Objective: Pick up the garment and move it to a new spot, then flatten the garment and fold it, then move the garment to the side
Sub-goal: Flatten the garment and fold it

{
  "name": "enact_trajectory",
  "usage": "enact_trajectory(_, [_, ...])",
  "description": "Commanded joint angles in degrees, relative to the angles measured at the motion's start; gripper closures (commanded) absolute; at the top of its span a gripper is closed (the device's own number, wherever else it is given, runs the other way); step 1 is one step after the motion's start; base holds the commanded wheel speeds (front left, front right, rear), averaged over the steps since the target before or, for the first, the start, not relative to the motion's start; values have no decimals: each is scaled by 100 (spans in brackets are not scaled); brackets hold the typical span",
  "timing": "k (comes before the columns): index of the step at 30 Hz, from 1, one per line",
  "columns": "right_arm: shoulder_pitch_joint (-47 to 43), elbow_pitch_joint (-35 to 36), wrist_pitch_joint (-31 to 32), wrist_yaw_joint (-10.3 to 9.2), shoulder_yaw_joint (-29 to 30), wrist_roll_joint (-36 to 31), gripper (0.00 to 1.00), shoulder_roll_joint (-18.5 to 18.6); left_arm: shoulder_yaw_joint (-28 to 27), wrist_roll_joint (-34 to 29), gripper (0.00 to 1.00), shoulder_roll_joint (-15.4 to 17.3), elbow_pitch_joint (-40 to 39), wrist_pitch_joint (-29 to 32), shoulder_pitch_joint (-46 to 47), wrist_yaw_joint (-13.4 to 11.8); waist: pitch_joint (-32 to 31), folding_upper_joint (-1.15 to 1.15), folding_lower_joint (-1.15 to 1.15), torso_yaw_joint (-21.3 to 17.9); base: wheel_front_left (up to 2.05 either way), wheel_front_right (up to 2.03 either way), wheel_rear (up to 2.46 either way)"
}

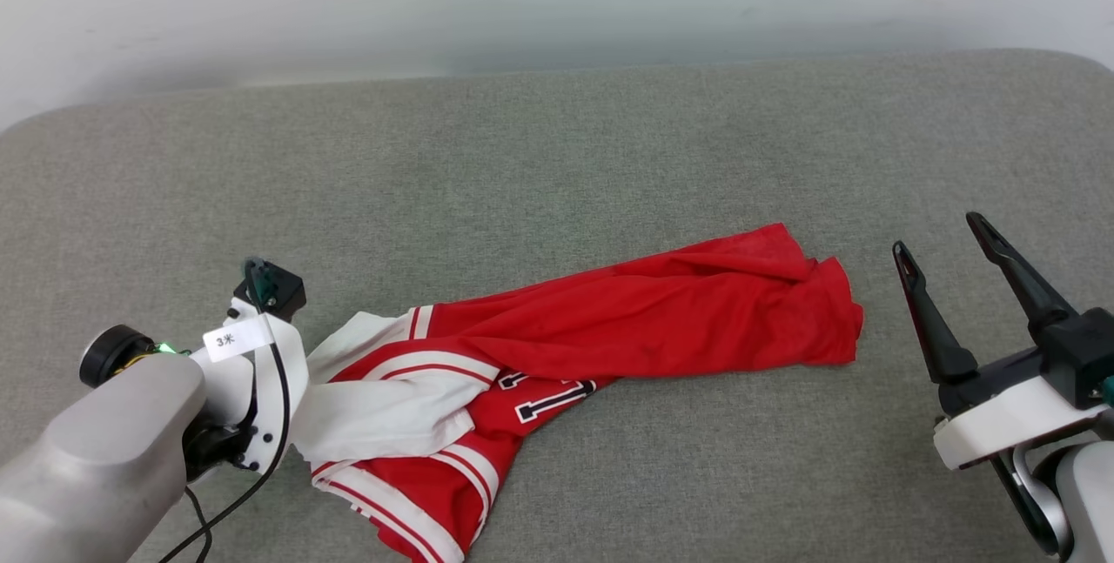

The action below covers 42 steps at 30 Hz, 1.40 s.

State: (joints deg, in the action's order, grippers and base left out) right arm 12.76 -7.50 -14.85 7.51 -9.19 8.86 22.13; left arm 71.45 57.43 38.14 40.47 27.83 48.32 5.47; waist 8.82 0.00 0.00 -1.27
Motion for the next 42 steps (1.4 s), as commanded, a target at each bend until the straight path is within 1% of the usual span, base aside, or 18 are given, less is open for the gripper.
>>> enact_trajectory(1, [-99, -13, -23, -4, 27, 36, 0, 4, -37, -89, 0, -61, 128, -244, -24, -24, -43, 0, 0, 36, 0, 0, 0])
enact_trajectory(2, [-99, -13, -23, -4, 27, 36, 0, 4, -37, -89, 0, -61, 128, -244, -24, -24, -43, 0, 0, 36, 0, 0, 0])
enact_trajectory(6, [-174, -8, -25, -4, 82, 33, 0, -9, -62, -302, 0, -75, 20, -580, 368, 49, -152, 0, 0, 114, 0, 0, 0])
enact_trajectory(9, [-271, 13, -25, -4, 106, 27, 0, -36, -91, -383, 0, 14, -292, -619, 646, 92, -226, 0, 0, 162, 0, 0, 0])
enact_trajectory(11, [-289, 34, -23, -4, 124, 21, 0, -47, -107, -422, 0, 79, -598, -542, 871, 102, -261, 0, 0, 189, 0, 0, 0])
enact_trajectory(13, [-329, 60, -15, -4, 137, 13, 0, -58, -142, -273, 0, 119, -936, -347, 956, 124, -282, 0, 0, 204, 0, 0, 0])
enact_trajectory(18, [-326, 136, 20, -4, 114, 14, 0, -50, -40, 65, 0, 269, -1867, 487, 1050, 171, -250, 0, 0, 185, 0, 0, 0])
enact_trajectory(20, [-276, 168, 38, -4, 98, 20, 0, -35, 20, 149, 0, 295, -2180, 811, 959, 181, -208, 0, 0, 156, 0, 0, 0])
enact_trajectory(24, [-194, 219, 57, -4, 62, 38, 0, -6, 125, 158, 0, 282, -2560, 1325, 705, 186, -100, 0, 0, 73, 0, 0, 0])
enact_trajectory(30, [-69, 249, 65, -4, 20, 38, 0, -7, 176, -63, 0, 188, -2624, 1724, 278, 195, 119, 0, 0, -87, 0, 0, 0])
enact_trajectory(36, [17, 214, 39, -4, -8, 9, 0, -55, 210, -171, 1, 60, -2328, 1792, -125, 194, 255, 0, 0, -186, 0, 0, 0])
enact_trajectory(37, [11, 204, 33, -4, 2, 6, 0, -55, 217, -155, 73, 37, -2299, 1749, -160, 194, 259, 0, 0, -185, 0, 0, 0])
enact_trajectory(38, [4, 195, 29, -4, 19, 4, 0, -52, 220, -148, 100, 18, -2279, 1738, -173, 194, 258, 0, 0, -181, 0, 0, 0])
enact_trajectory(42, [-88, 146, 24, -4, 81, -9, 0, -70, 218, -126, 100, 36, -2335, 1607, -149, 195, 158, 0, 0, -118, 0, 0, 0])
